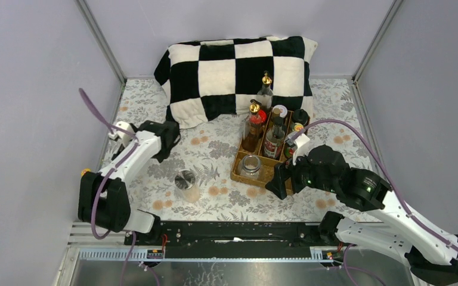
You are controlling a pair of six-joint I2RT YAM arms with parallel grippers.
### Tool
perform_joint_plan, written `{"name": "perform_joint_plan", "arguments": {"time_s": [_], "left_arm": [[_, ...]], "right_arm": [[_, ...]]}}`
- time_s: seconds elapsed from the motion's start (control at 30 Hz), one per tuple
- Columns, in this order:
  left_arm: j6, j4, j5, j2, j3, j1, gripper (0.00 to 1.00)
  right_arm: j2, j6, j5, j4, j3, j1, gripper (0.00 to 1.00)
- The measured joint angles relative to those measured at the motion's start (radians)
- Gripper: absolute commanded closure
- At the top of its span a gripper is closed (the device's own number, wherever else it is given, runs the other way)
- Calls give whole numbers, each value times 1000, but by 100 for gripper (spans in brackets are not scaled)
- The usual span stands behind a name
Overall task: Organize the condiment bottles
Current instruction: Pick up the bottle from the corner of the board.
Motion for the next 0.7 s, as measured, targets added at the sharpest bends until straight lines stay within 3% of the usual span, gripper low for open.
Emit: {"name": "perform_joint_plan", "arguments": {"time_s": [0.17, 0.33, 0.7], "left_arm": [[110, 48, -30, -110, -48, 168, 1], [138, 56, -51, -191, -76, 232, 1], [103, 32, -78, -150, -89, 416, 1]], "right_arm": [[39, -6, -21, 13, -21, 0, 8], [84, -14, -39, 40, -31, 0, 8], [173, -44, -74, 58, -21, 0, 8]]}}
